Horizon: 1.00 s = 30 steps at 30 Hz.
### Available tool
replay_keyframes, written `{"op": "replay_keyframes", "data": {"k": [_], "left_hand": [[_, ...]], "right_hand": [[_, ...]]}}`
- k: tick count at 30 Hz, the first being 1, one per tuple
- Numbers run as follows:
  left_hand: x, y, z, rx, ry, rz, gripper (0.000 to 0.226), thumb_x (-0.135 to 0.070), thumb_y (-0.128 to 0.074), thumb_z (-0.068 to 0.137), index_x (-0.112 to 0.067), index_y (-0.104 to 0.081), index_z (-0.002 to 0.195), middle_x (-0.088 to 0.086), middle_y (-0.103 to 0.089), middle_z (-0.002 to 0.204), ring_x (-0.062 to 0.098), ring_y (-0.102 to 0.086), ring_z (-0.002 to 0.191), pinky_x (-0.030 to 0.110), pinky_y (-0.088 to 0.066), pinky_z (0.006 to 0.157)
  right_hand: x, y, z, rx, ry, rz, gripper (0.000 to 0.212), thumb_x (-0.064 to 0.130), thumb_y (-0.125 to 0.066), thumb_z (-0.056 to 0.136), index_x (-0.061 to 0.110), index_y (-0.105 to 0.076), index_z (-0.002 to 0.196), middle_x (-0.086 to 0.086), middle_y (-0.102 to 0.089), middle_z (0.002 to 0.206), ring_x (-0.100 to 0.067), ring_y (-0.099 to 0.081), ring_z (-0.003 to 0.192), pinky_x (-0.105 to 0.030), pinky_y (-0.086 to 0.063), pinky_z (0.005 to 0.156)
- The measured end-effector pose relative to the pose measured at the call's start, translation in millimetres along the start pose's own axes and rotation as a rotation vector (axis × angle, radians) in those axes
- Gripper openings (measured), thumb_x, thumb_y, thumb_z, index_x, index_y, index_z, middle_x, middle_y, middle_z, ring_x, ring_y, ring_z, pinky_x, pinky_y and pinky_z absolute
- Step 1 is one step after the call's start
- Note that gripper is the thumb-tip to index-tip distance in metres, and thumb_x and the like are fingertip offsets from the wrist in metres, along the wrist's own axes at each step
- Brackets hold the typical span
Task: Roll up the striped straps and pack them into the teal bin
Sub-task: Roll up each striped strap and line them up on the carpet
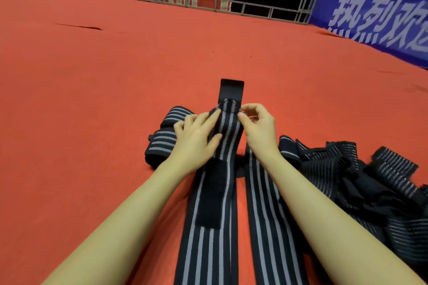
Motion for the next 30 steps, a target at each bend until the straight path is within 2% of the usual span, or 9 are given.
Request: {"op": "replay_keyframes", "data": {"k": [4,7,9,12,15,19,21,26,30], "left_hand": [[-12,-39,16,0.154,0.154,0.017,0.06,-0.04,-0.037,0.099,-0.021,-0.015,0.151,0.006,-0.024,0.152,0.026,-0.023,0.136,0.041,-0.012,0.108],[-9,-62,17,0.152,0.18,0.066,0.057,-0.039,-0.038,0.099,-0.014,-0.026,0.148,0.013,-0.031,0.149,0.033,-0.034,0.132,0.045,-0.024,0.106],[-4,-72,16,0.084,0.178,0.083,0.056,-0.04,-0.033,0.094,-0.008,-0.046,0.138,0.02,-0.047,0.138,0.039,-0.049,0.12,0.049,-0.038,0.097],[1,-81,18,0.014,0.219,0.123,0.055,-0.038,-0.031,0.088,-0.006,-0.059,0.122,0.022,-0.062,0.117,0.039,-0.063,0.095,0.048,-0.049,0.079],[0,-80,25,0.001,0.277,0.163,0.048,-0.035,-0.034,0.088,-0.006,-0.063,0.111,0.018,-0.065,0.089,0.036,-0.062,0.07,0.042,-0.049,0.063],[2,-84,27,-0.037,0.31,0.212,0.024,-0.027,-0.06,0.084,-0.005,-0.067,0.093,0.016,-0.061,0.071,0.034,-0.058,0.061,0.04,-0.045,0.057],[2,-86,28,-0.036,0.315,0.238,0.025,-0.027,-0.058,0.084,-0.004,-0.068,0.089,0.016,-0.062,0.074,0.034,-0.058,0.065,0.04,-0.046,0.058],[2,-83,33,-0.083,0.227,0.162,0.044,-0.03,-0.045,0.088,-0.005,-0.059,0.12,0.02,-0.056,0.127,0.037,-0.054,0.112,0.046,-0.048,0.085],[-1,-87,36,0.061,0.189,0.124,0.045,-0.036,-0.036,0.084,-0.01,-0.07,0.1,0.012,-0.066,0.115,0.029,-0.064,0.104,0.041,-0.053,0.078]], "right_hand": [[-36,-7,9,0.027,-0.023,-0.211,0.008,0.009,-0.06,0.091,0.017,-0.06,0.094,0.006,-0.061,0.085,-0.013,-0.057,0.082,-0.016,-0.042,0.079],[-61,-16,12,0.054,0.009,-0.477,0.015,0.016,-0.054,0.095,0.018,-0.06,0.109,0.005,-0.061,0.095,-0.014,-0.055,0.093,-0.03,-0.022,0.086],[-73,-23,13,0.094,0.027,-0.631,0.023,0.018,-0.048,0.098,0.016,-0.059,0.118,0.001,-0.06,0.103,-0.019,-0.052,0.102,-0.029,-0.013,0.079],[-84,-23,13,0.136,0.025,-0.732,0.018,0.019,-0.044,0.099,0.015,-0.06,0.106,0.0,-0.056,0.104,-0.022,-0.047,0.103,-0.029,-0.01,0.079],[-87,-20,14,0.1,0.011,-0.703,0.013,0.021,-0.042,0.1,0.018,-0.054,0.099,0.008,-0.048,0.095,-0.014,-0.04,0.099,-0.028,-0.01,0.082],[-93,-22,14,0.143,0.016,-0.657,0.009,0.022,-0.04,0.101,0.024,-0.045,0.094,0.008,-0.049,0.082,-0.01,-0.037,0.096,-0.026,-0.009,0.081],[-95,-22,17,0.15,0.036,-0.65,0.009,0.022,-0.041,0.101,0.024,-0.046,0.094,0.009,-0.049,0.079,-0.011,-0.039,0.095,-0.028,-0.011,0.082],[-91,-34,40,0.13,0.169,-0.669,0.014,0.02,-0.044,0.1,0.019,-0.058,0.1,0.008,-0.058,0.089,-0.015,-0.043,0.097,-0.028,-0.01,0.08],[-105,-43,61,0.149,0.037,-0.687,0.018,0.023,-0.041,0.101,0.019,-0.058,0.106,0.005,-0.059,0.101,-0.02,-0.043,0.106,-0.033,-0.014,0.087]]}}
Point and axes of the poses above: each hand's wrist, its own z-axis towards the middle knuckle, its own y-axis out of the back of the hand, x = y × z, the point moved 2 cm from there along z, towards the middle knuckle
